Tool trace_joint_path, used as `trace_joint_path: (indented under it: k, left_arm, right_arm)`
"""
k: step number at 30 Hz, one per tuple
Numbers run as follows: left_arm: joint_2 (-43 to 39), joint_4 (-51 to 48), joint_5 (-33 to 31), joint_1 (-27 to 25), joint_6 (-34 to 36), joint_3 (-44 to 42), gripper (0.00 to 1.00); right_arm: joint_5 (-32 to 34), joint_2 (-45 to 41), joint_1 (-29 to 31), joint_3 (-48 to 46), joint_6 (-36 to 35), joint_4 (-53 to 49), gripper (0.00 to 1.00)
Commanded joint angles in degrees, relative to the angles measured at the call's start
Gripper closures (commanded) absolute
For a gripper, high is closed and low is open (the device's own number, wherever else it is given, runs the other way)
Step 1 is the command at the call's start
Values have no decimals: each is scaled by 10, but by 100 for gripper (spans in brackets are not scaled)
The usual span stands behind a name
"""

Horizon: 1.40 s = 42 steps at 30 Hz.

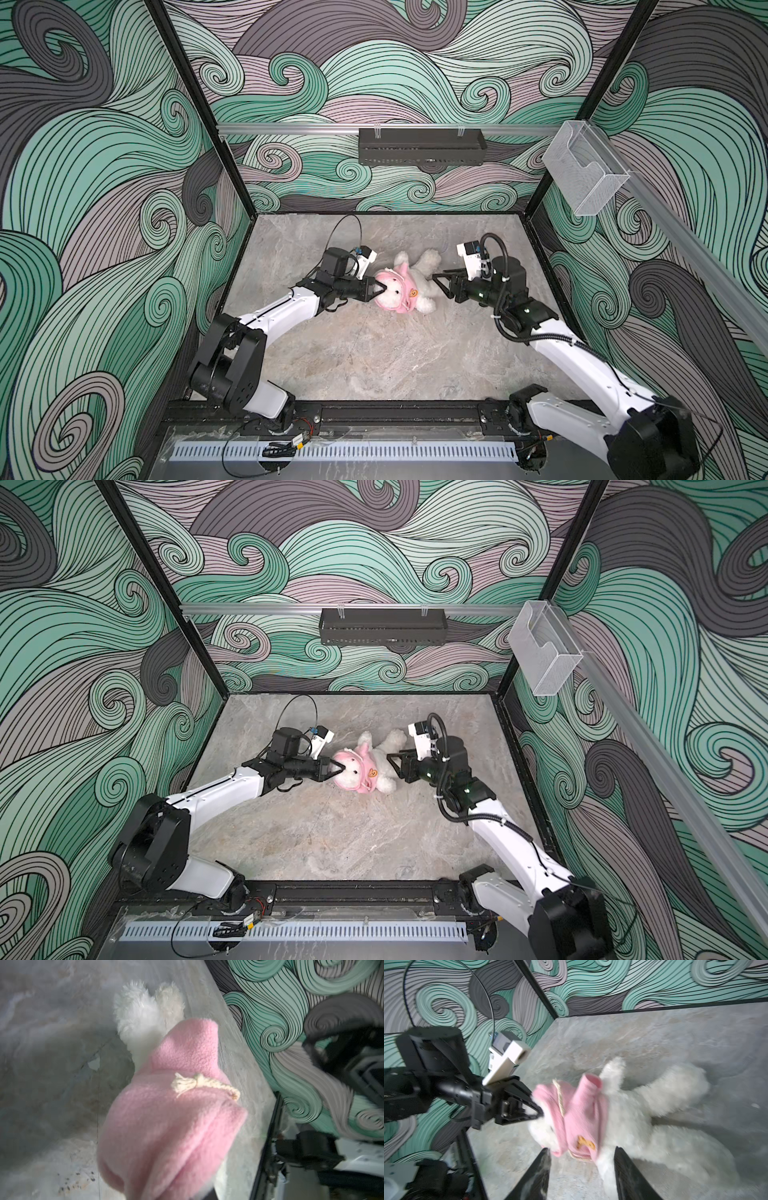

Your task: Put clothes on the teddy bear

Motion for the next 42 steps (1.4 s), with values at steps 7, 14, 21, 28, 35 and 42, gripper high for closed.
trace_joint_path:
  k: [7, 14, 21, 28, 35, 42]
  left_arm:
    - [-33, 108, -40, -24, 319, -50, 100]
    - [-23, 107, -38, -27, 358, -46, 100]
    - [-23, 95, -41, -27, 365, -39, 100]
    - [-23, 93, -37, -27, 365, -38, 100]
    - [-23, 88, -38, -29, 368, -37, 100]
    - [-23, 65, -45, -35, 386, -34, 100]
  right_arm:
    - [-185, 194, -5, 63, 107, 63, 69]
    - [-140, 227, -6, 30, 114, 91, 77]
    - [-118, 158, -54, -30, 108, 99, 66]
    - [-101, 169, -22, -43, 94, 91, 72]
    - [-94, 205, 6, -14, 101, 111, 75]
    - [-88, 229, 18, 1, 105, 118, 73]
